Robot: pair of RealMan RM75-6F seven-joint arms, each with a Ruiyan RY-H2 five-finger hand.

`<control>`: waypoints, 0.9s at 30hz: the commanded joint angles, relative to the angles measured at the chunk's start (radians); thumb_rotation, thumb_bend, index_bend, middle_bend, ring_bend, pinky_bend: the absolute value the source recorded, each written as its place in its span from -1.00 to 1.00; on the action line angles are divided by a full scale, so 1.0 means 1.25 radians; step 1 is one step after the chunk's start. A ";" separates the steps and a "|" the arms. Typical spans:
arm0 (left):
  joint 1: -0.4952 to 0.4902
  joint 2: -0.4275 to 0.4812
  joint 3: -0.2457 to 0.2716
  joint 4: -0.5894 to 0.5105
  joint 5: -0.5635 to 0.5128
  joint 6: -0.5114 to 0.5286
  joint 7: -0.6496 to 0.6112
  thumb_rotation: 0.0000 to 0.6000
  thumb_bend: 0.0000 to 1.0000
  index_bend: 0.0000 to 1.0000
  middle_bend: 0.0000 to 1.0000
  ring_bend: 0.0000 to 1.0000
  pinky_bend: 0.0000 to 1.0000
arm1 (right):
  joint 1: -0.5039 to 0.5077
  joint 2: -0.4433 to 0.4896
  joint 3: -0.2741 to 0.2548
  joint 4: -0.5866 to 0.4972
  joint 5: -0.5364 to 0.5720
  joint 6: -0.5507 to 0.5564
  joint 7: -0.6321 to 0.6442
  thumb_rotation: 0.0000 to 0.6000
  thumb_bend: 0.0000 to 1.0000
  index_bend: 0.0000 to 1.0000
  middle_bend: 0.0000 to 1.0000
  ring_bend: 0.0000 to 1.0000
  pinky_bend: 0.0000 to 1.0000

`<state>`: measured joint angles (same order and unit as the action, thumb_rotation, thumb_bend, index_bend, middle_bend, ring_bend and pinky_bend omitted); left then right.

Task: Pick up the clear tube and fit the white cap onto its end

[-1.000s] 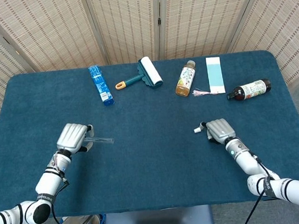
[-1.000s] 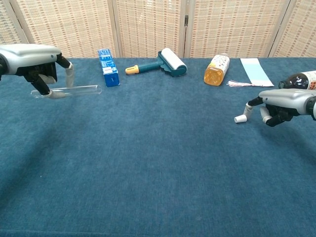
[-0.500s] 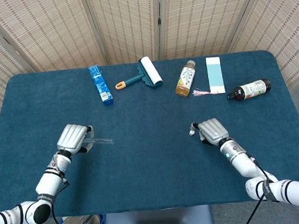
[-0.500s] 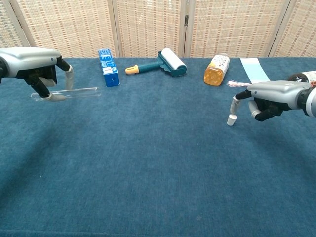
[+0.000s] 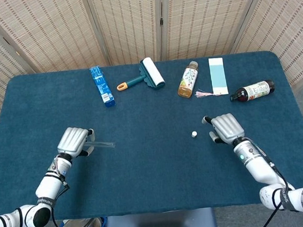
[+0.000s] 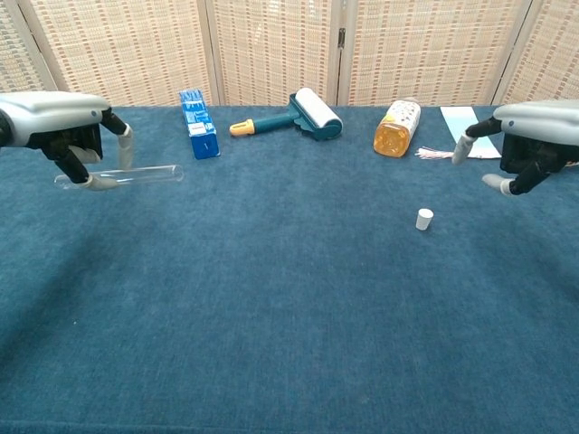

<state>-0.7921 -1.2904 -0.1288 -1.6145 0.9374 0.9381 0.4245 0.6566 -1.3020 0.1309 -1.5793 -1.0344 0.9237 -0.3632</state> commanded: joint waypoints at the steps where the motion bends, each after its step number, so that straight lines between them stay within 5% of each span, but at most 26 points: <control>1: 0.000 0.001 0.001 -0.004 0.000 0.002 0.003 1.00 -0.22 0.22 1.00 1.00 1.00 | -0.001 -0.007 0.001 0.002 0.005 0.005 -0.001 0.89 -1.00 -0.43 1.00 1.00 1.00; 10: -0.002 0.000 0.003 -0.011 -0.005 0.003 0.012 1.00 -0.22 0.22 1.00 1.00 1.00 | 0.027 -0.064 0.002 0.073 0.020 -0.032 -0.003 1.00 -0.66 -0.31 1.00 1.00 1.00; 27: -0.005 -0.012 0.009 0.012 -0.021 -0.010 0.013 1.00 -0.22 0.22 1.00 1.00 1.00 | 0.089 -0.182 0.011 0.229 0.059 -0.113 0.001 1.00 -0.54 -0.18 1.00 1.00 1.00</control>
<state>-0.7987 -1.3055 -0.1173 -1.5995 0.9113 0.9257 0.4410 0.7608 -1.5202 0.1431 -1.3026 -0.9676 0.7906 -0.3619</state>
